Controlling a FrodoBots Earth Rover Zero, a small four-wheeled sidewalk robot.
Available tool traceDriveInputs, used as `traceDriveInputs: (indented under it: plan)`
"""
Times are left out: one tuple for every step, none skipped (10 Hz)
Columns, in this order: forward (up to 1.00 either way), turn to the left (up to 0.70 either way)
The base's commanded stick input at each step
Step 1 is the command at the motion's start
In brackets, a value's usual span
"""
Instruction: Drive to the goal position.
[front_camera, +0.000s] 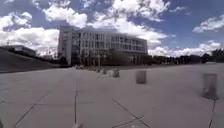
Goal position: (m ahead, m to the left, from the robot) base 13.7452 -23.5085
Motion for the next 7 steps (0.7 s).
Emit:
traceDriveInputs:
  plan:
    - [0.70, 0.00]
    - [0.70, 0.00]
    - [0.70, 0.00]
    - [0.70, 0.00]
    - [0.70, 0.00]
    - [0.70, 0.00]
    - [0.70, 0.00]
